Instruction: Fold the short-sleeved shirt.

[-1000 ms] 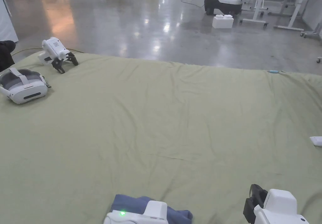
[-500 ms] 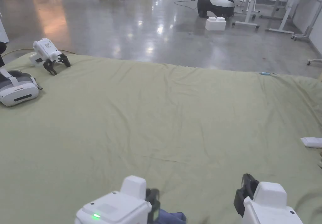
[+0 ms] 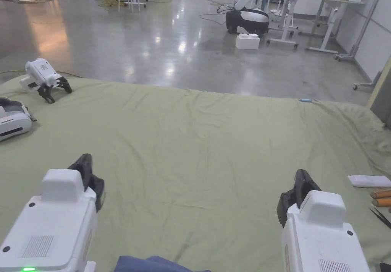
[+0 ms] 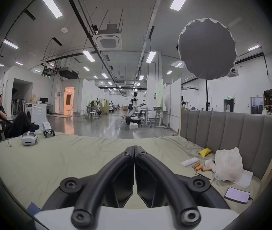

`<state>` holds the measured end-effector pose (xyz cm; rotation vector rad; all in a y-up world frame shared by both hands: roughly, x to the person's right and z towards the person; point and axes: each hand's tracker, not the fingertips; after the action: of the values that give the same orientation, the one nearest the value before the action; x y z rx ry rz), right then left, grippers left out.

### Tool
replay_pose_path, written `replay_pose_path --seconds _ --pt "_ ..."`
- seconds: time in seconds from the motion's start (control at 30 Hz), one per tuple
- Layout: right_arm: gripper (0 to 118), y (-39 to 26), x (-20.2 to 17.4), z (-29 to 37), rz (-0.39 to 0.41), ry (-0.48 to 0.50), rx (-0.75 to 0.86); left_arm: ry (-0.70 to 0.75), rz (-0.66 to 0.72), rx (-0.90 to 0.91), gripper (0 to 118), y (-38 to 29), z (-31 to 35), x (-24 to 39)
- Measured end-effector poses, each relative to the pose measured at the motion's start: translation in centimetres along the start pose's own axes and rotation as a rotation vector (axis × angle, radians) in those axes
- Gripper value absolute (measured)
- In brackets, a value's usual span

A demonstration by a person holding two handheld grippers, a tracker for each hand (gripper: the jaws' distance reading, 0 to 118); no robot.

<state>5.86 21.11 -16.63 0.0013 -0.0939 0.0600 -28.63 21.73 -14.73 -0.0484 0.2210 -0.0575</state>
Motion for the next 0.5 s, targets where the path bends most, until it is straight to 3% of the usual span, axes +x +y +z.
replay_pose_path --seconds 0.2,0.3,0.43,0.5 --pt "0 0.9 0.0 0.2 0.003 -0.026 0.008 0.025 -0.006 0.013 0 -0.1 0.8 -1.7" --pt "0 0.2 -0.2 1.1 -0.019 0.008 -0.046 0.022 -0.014 -0.012 0 -0.4 0.9 -2.4" --pt "0 -3.3 -3.9 4.8 -0.038 0.215 -0.237 0.003 -0.036 -0.059 0 -1.7 1.5 -3.4" --pt "0 -5.4 -6.6 6.6 0.006 0.297 -0.317 -0.007 -0.046 -0.088 0 -2.6 1.9 -3.9"
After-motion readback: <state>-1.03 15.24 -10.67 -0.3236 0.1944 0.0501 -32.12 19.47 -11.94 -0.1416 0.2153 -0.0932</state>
